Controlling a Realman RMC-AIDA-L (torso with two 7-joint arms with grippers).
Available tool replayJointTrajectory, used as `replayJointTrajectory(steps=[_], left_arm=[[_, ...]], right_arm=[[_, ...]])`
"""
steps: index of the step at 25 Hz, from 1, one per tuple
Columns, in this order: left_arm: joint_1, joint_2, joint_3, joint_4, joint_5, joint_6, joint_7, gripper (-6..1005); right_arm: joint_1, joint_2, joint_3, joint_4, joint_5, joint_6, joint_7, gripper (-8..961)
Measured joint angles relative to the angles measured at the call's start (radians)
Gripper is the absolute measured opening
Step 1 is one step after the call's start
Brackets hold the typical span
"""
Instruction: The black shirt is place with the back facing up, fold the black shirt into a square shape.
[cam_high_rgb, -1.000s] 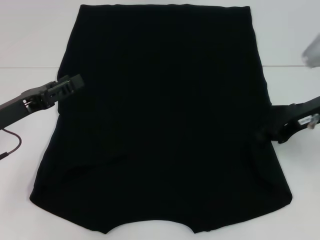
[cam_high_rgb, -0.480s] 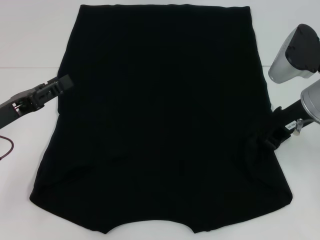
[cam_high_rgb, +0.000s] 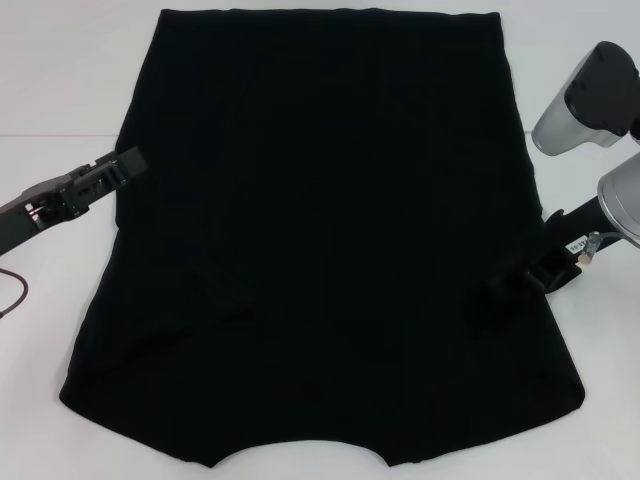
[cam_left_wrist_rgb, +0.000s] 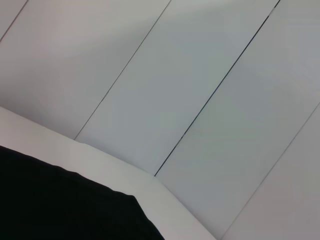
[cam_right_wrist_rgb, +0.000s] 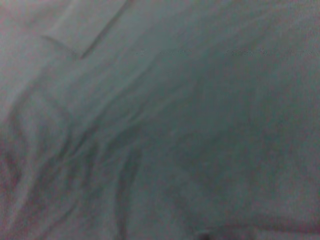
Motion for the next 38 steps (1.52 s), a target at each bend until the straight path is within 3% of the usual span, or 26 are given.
replayJointTrajectory(steps=[4,10,18,21,26,29,38], left_arm=[[0.003,0.000,-0.001,0.000,0.000,0.000,0.000,577],[0.008,-0.001,-0.004,-0.001,0.000,0.002,-0.002,577],[0.007,-0.001,-0.008,-0.013,0.000,0.006,-0.003,577],[0.004,-0.001,-0.008,-0.018,0.000,0.009,-0.003,577],[0.001,-0.001,-0.008,-0.026,0.000,0.013,-0.003,577],[0.001,0.000,-0.008,-0.026,0.000,0.016,-0.003,577],[0.002,-0.001,-0.008,-0.027,0.000,0.017,-0.003,576]], right_arm=[[-0.024,0.005,0.016,-0.004,0.000,0.096,0.037,287],[-0.044,0.003,0.022,0.018,-0.011,0.167,0.103,408],[-0.066,-0.054,0.128,0.019,-0.054,0.123,0.341,614],[-0.073,-0.058,0.162,0.035,-0.055,0.122,0.380,718],[-0.069,-0.049,0.171,0.094,-0.052,0.156,0.410,704],[-0.061,-0.045,0.171,0.116,-0.048,0.161,0.433,534],[-0.058,-0.042,0.223,0.132,-0.042,0.097,0.528,501]])
